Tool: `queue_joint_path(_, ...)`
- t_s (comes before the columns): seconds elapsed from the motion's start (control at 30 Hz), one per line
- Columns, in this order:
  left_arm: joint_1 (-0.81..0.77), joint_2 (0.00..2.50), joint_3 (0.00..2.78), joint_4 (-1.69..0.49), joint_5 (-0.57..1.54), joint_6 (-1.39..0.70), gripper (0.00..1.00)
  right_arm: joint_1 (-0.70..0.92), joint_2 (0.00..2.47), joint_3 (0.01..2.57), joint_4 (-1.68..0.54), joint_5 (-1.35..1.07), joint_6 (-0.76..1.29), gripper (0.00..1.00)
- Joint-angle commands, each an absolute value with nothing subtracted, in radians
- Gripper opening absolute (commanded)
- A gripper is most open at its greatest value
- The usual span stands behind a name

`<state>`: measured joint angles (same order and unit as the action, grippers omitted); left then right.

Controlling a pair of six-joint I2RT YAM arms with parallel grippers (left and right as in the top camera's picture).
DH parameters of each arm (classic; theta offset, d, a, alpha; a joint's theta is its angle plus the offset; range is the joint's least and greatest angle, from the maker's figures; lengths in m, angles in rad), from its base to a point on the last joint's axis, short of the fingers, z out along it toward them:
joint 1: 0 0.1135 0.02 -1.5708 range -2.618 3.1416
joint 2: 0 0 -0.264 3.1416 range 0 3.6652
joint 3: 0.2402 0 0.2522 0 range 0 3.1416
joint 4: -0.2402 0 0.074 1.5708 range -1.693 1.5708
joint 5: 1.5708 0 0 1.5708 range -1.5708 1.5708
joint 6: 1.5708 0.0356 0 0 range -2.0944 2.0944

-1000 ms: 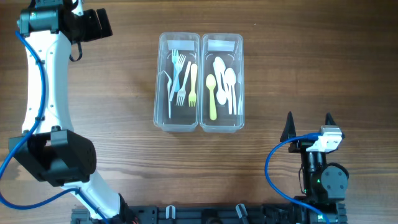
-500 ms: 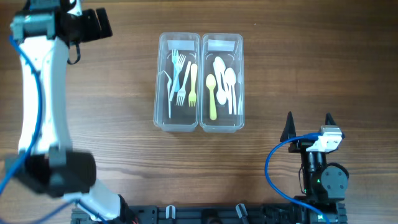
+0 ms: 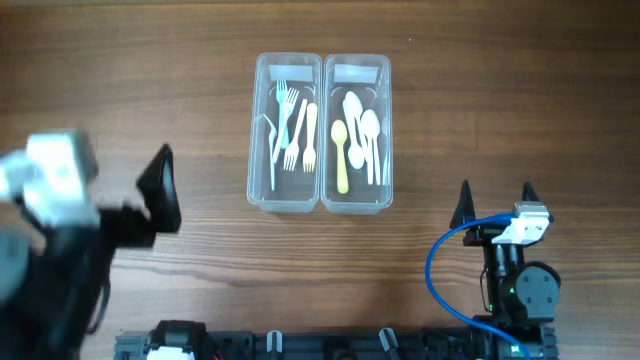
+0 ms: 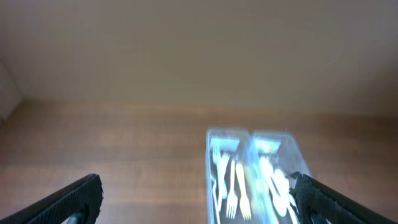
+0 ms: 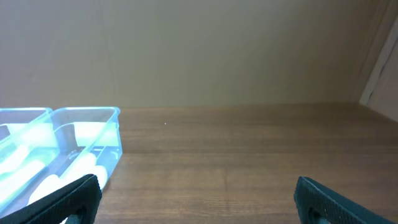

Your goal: Pack container

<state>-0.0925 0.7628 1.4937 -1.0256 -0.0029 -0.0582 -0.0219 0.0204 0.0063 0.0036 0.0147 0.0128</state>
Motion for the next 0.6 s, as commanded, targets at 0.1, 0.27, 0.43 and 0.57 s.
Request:
queue_joint_path(0.1, -0.097, 0.405, 0.997, -0.762, -0.008, -0.062, 1.00, -0.026, 0.017, 0.006, 0.007, -0.001, 0.001, 1.00)
queue_joint_path(0.27, -0.093, 0.311, 0.598, -0.424, 0.026, -0.131, 1.00, -0.026, 0.017, 0.006, 0.007, -0.001, 0.001, 1.00)
queue_joint_path(0.43, -0.094, 0.272, 0.370, -0.243, 0.030, -0.280, 1.00, -0.026, 0.017, 0.006, 0.007, -0.001, 0.000, 1.00)
queue_joint_path(0.57, -0.094, 0.162, 0.306, -0.246, 0.036, -0.281, 1.00, -0.026, 0.017, 0.006, 0.007, -0.002, 0.001, 1.00)
